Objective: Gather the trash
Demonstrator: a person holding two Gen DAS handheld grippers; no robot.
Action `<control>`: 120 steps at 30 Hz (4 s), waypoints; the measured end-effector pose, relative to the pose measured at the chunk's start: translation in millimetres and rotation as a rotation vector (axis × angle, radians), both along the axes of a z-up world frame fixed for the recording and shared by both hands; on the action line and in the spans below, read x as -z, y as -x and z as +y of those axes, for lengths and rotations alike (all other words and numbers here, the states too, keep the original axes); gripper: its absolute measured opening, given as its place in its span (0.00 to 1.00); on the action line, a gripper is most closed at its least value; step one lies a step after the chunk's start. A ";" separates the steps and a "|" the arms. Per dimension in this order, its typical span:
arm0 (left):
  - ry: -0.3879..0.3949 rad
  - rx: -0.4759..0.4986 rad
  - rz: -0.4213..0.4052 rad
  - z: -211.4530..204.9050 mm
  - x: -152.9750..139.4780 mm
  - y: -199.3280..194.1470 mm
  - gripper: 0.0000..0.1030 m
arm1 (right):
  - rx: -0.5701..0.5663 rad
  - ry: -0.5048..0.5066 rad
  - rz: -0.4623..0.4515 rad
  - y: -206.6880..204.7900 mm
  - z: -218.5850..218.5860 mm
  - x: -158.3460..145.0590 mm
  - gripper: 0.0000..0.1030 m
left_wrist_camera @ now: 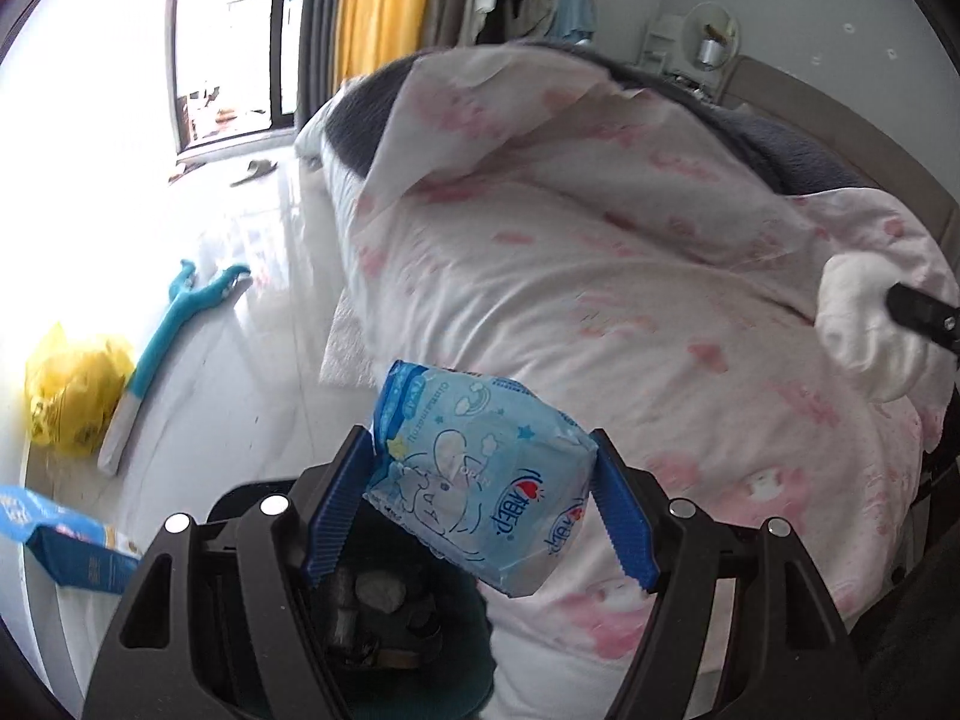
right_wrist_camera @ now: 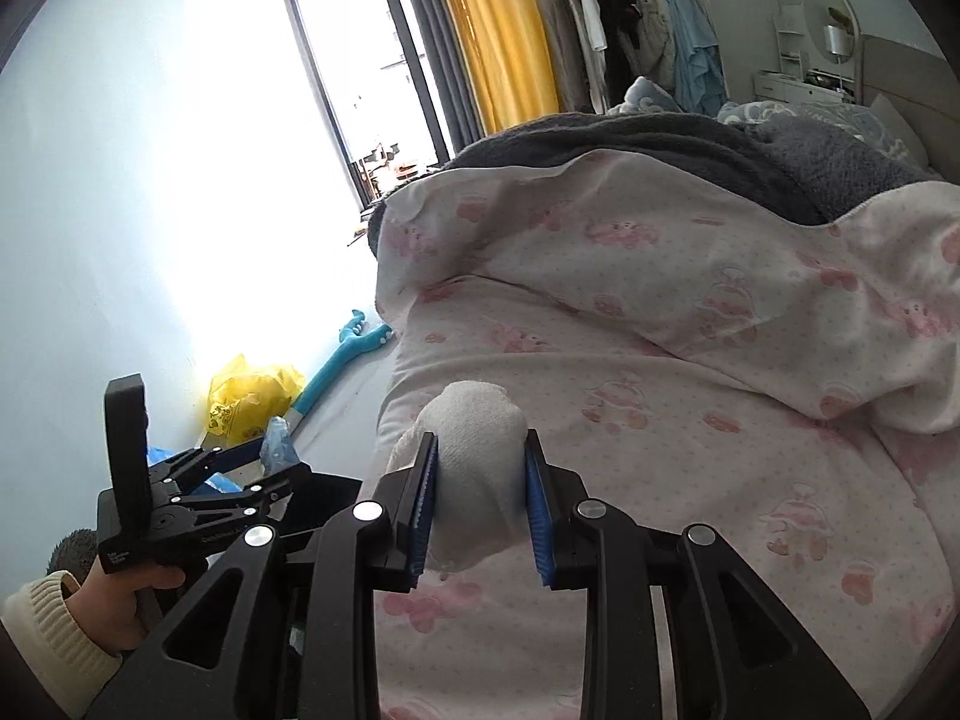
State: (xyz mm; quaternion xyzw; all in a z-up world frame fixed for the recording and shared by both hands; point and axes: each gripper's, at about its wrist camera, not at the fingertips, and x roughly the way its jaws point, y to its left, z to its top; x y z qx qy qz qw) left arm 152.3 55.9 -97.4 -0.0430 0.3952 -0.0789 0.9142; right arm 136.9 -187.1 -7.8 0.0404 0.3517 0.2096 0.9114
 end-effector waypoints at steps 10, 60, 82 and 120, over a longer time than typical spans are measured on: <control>0.012 -0.076 0.191 46.2 47.1 0.7 0.72 | -0.116 -0.003 0.032 -9.0 70.4 7.7 0.27; 0.002 -0.222 -0.022 171.6 13.4 67.1 0.90 | -0.299 0.217 0.394 -31.2 269.8 149.0 0.28; 0.010 -0.176 -0.350 150.3 -76.7 97.8 0.90 | -0.271 0.337 0.449 -33.0 279.4 184.6 0.44; -0.112 -0.171 -0.435 35.4 -137.4 138.1 0.97 | 0.075 0.113 -0.230 93.2 27.5 -55.5 0.97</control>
